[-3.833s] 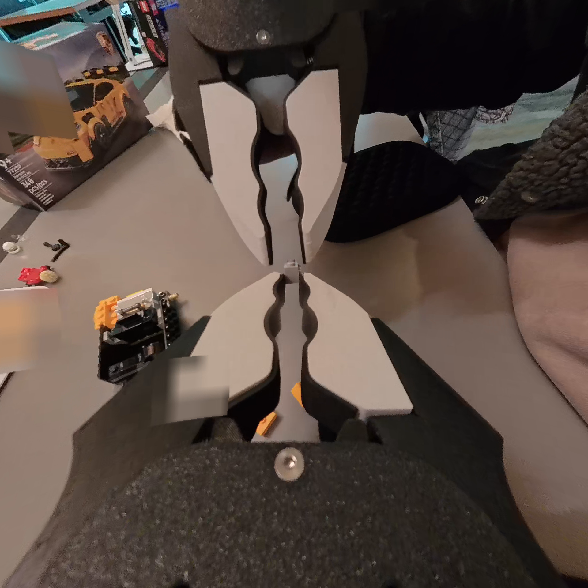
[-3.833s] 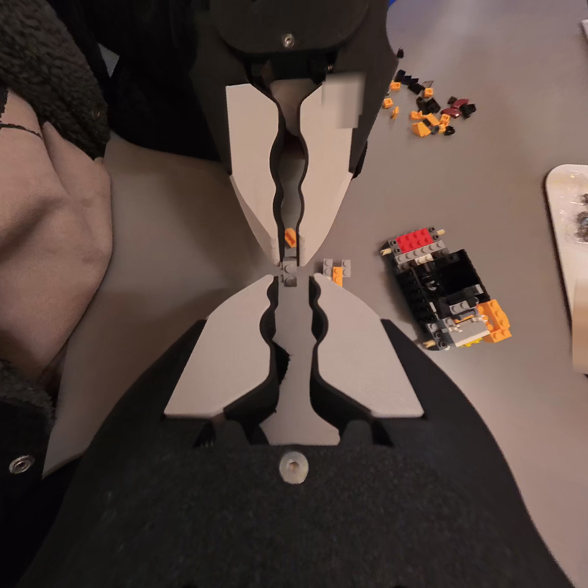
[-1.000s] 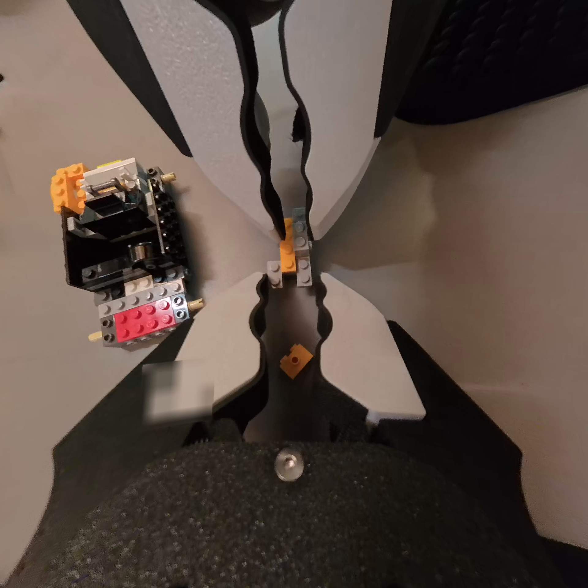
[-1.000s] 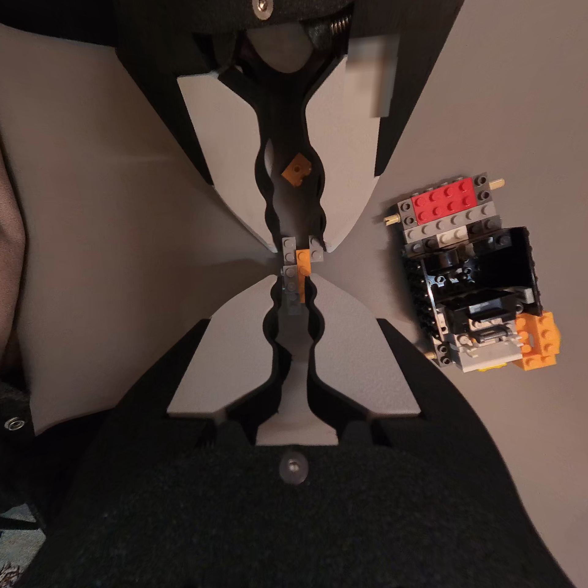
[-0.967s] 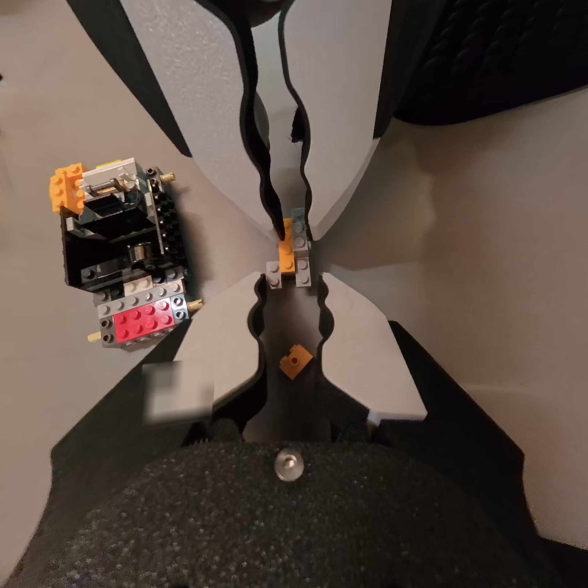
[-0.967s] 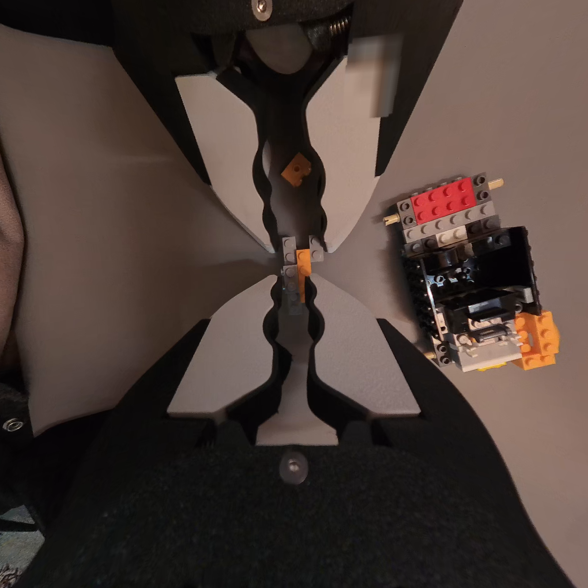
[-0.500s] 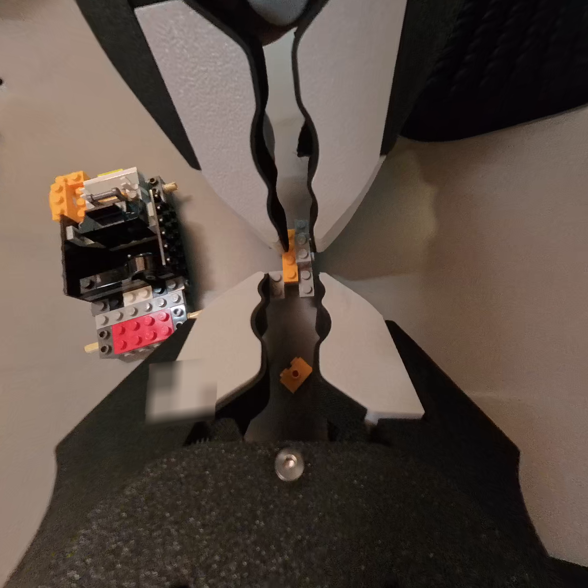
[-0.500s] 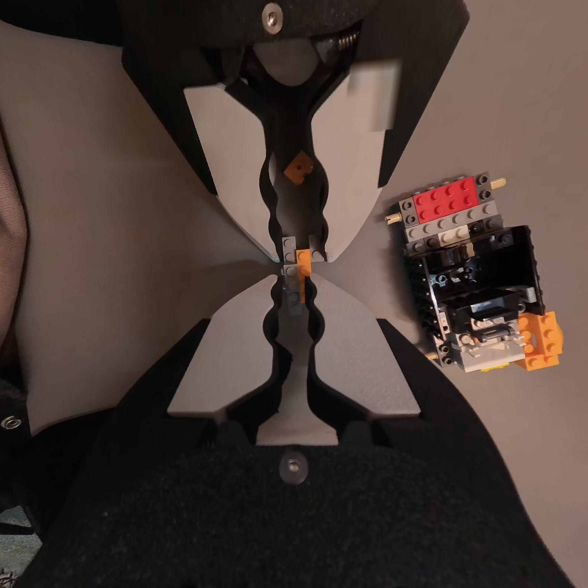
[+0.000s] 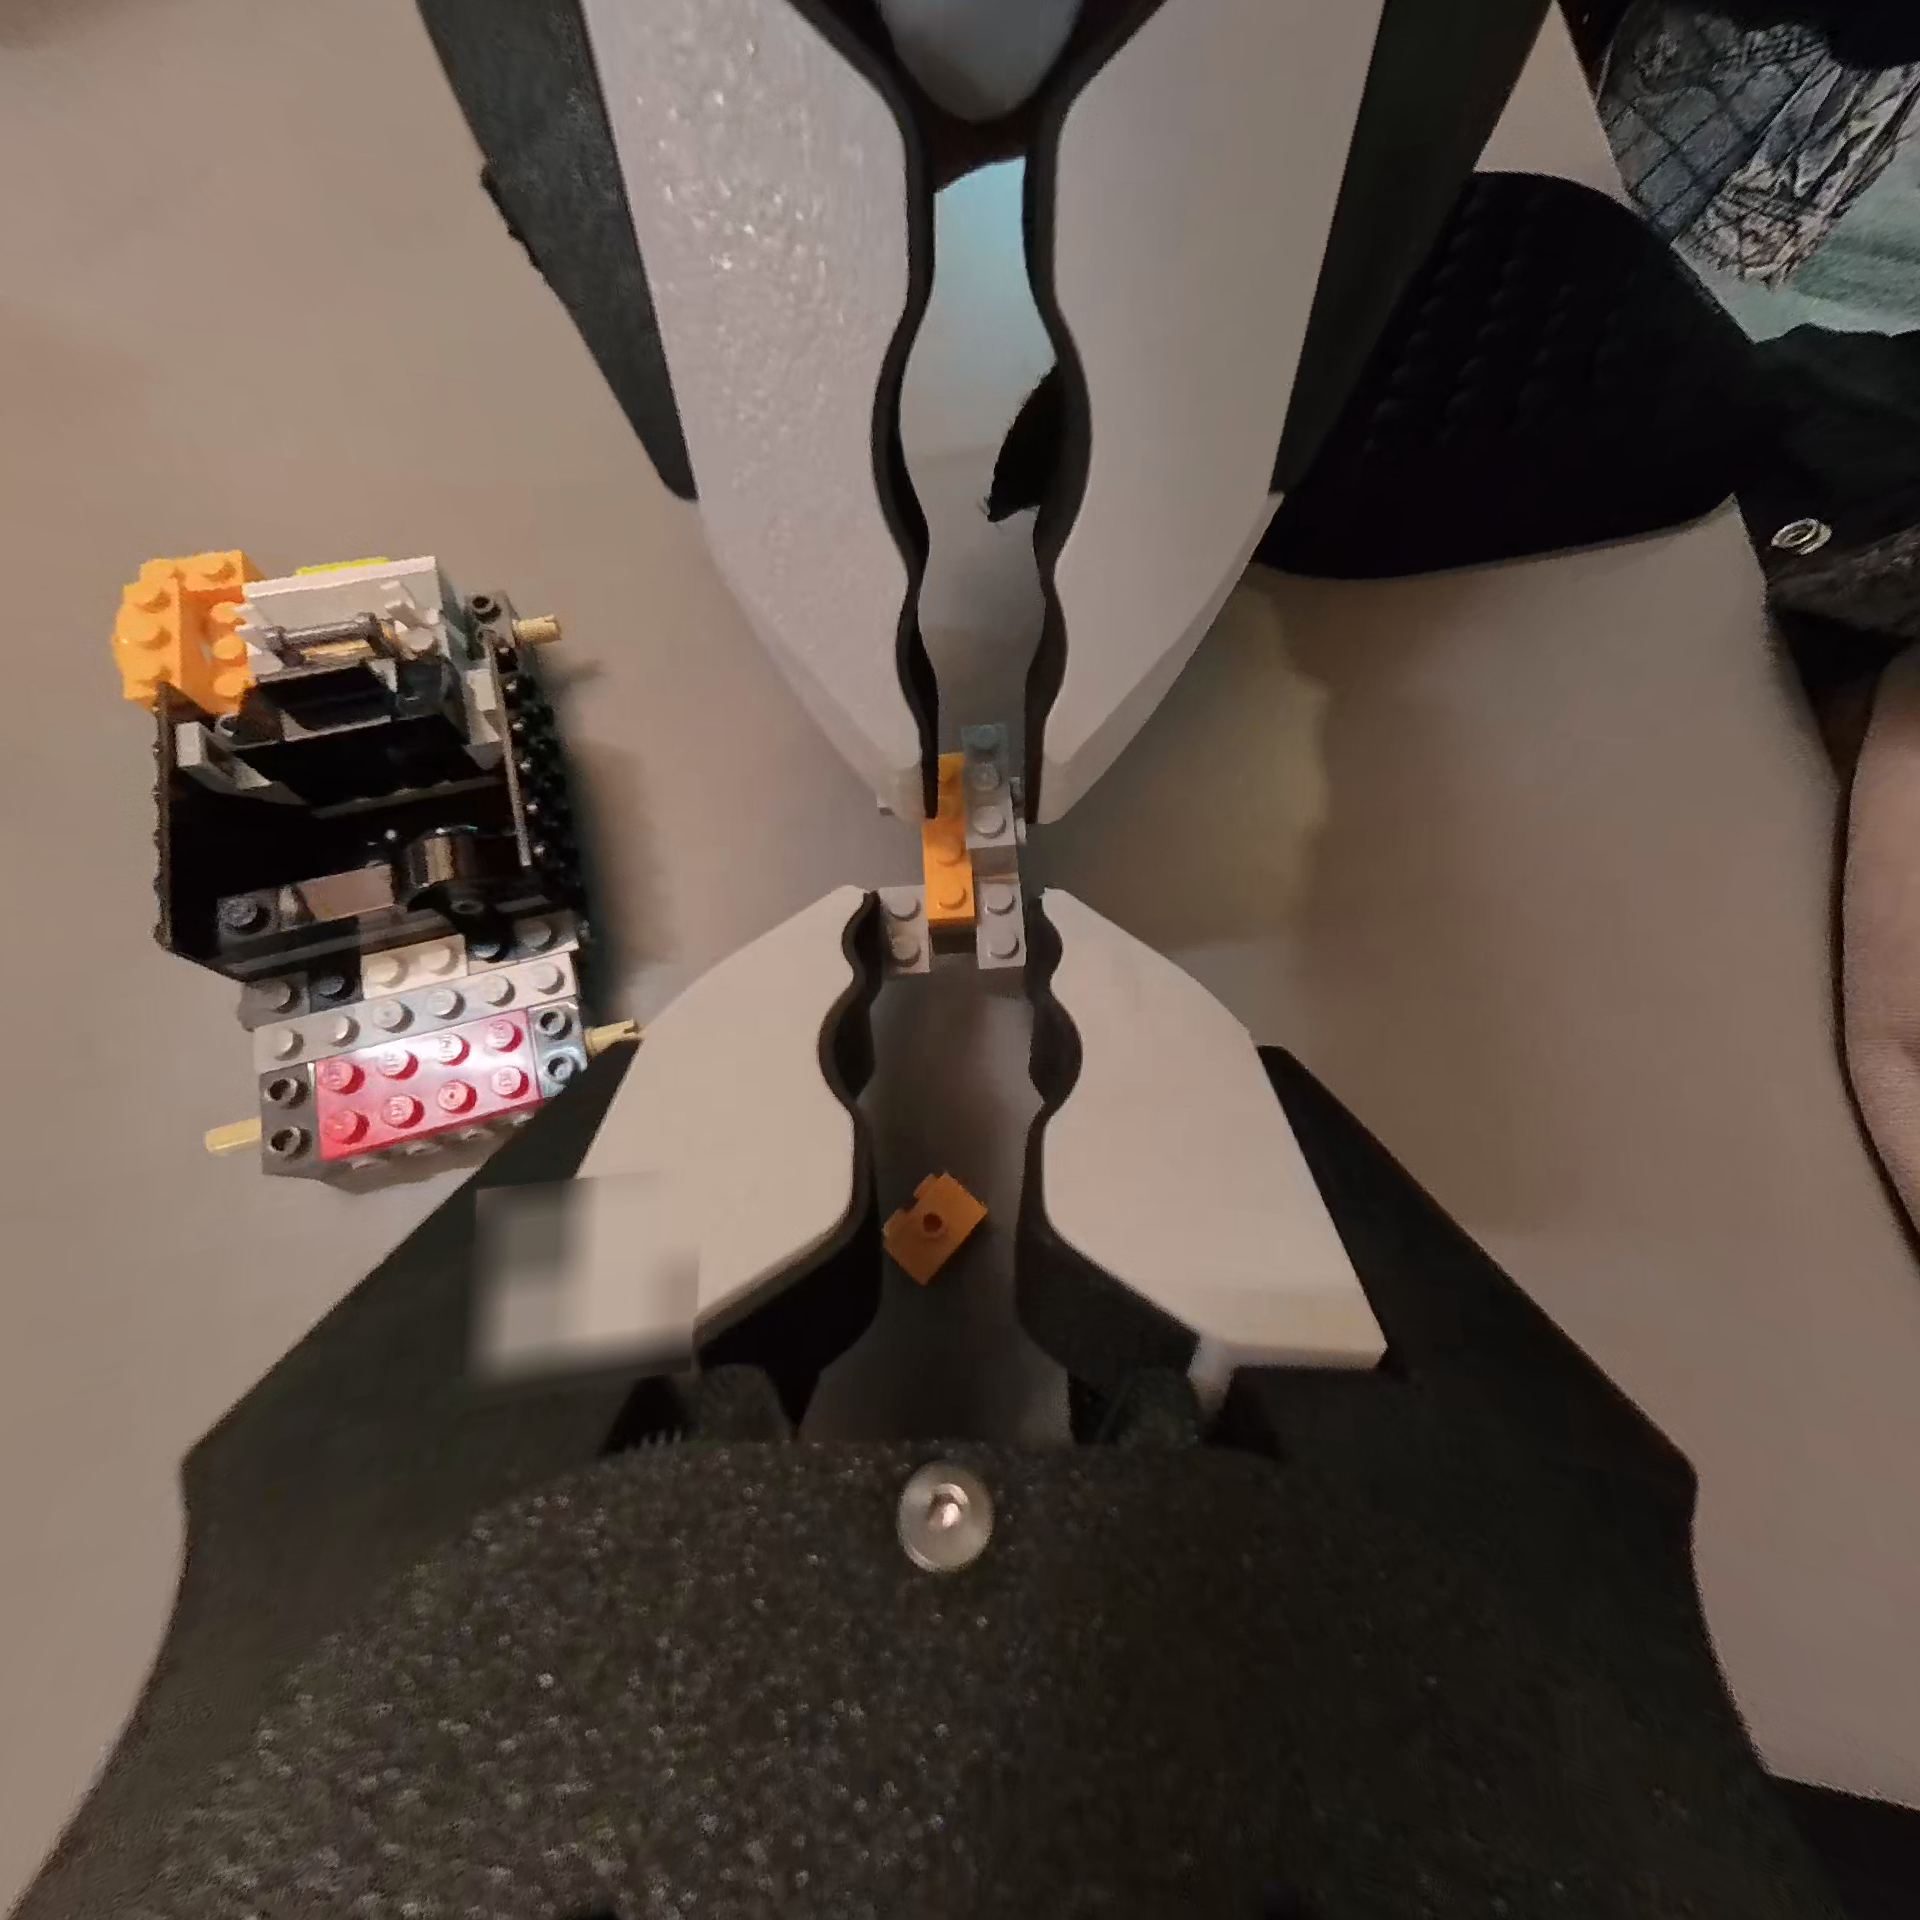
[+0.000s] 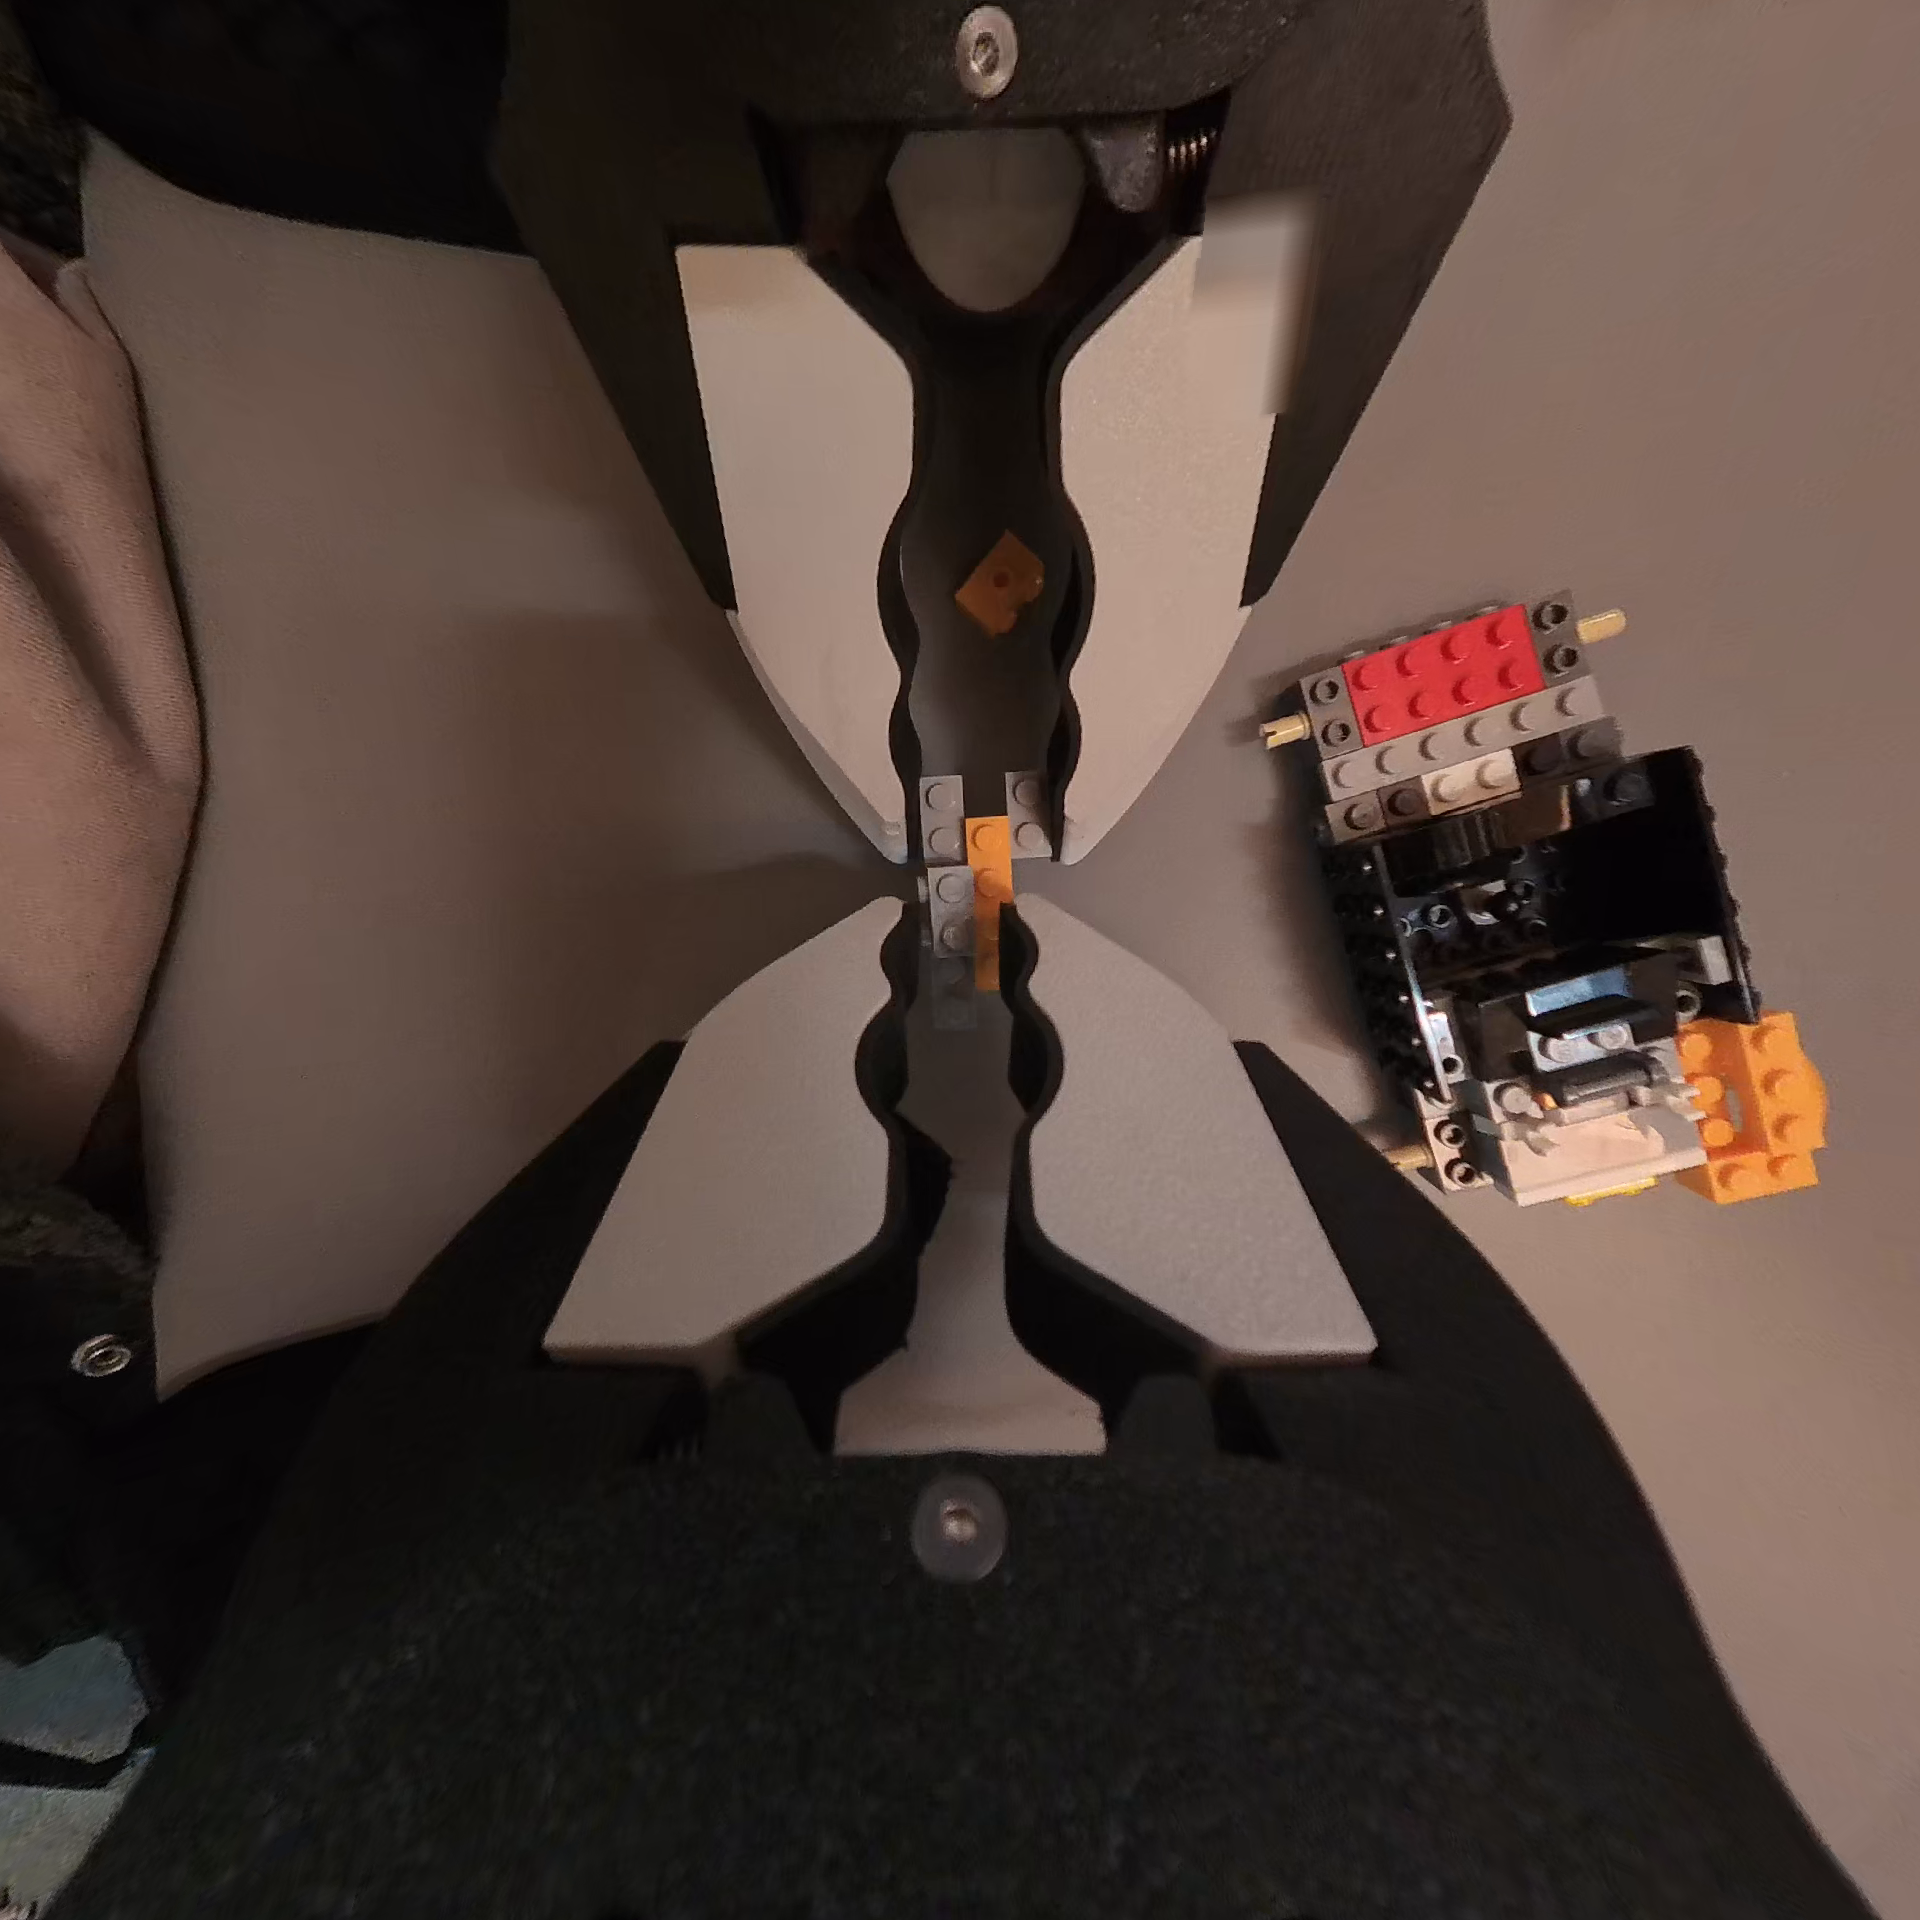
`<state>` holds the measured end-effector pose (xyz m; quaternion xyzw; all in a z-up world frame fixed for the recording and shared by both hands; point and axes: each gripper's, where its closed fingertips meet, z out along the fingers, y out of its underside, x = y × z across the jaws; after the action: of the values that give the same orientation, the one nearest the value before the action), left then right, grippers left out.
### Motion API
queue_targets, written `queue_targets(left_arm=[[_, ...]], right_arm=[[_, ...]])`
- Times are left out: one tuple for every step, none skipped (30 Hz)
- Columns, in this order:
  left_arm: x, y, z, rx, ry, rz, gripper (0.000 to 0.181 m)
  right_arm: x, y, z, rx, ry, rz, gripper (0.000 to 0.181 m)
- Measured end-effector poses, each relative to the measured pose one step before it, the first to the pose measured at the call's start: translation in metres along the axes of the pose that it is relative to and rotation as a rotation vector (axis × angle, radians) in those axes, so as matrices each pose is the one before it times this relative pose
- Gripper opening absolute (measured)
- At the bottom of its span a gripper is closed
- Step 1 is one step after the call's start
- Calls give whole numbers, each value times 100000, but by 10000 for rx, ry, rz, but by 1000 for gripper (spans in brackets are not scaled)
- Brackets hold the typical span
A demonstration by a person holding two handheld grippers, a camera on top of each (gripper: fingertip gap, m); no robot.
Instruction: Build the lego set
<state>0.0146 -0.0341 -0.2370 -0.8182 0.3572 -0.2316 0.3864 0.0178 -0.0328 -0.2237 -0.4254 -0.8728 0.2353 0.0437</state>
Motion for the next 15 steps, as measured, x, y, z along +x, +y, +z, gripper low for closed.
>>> queue_targets(left_arm=[[39,-72,-43,55,58,-75,26],[42,-60,-41,51,62,-72,26],[34,-52,-42,41,50,-72,26],[32,-34,-27,36,50,-63,26],[32,-42,-29,32,50,-54,26],[19,-25,-31,28,38,-48,26],[28,-29,-18,22,41,-49,26],[6,-8,-7,15,31,-50,26],[-29,-9,-22,12,9,-47,26],[-24,-24,-23,21,2,-36,26],[-30,-38,-42,38,5,-34,26],[-36,-59,-47,49,-1,-44,26],[-61,-80,-78,66,-14,-53,26],[-80,-100,-83,78,-29,-59,26],[-111,-128,-115,95,-61,-55,26]], right_arm=[[-7,-15,-81,8,-1,-12,14],[15,-8,-85,-2,9,-15,14],[-44,-64,-101,41,-34,-6,14],[-77,-95,-110,60,-61,18,15],[-24,-97,-120,57,-24,9,15],[-1,-53,-109,35,-6,-7,15],[32,-22,-92,11,14,-11,15],[25,-13,-74,12,11,-4,15],[-28,-49,-91,37,-33,8,15],[-42,-87,-115,66,-33,12,16],[14,-109,-198,93,4,21,16],[66,-211,-326,187,32,54,17],[94,-329,-487,333,42,150,18],[100,-385,-595,457,31,293,18],[117,-296,-628,536,42,436,20]])
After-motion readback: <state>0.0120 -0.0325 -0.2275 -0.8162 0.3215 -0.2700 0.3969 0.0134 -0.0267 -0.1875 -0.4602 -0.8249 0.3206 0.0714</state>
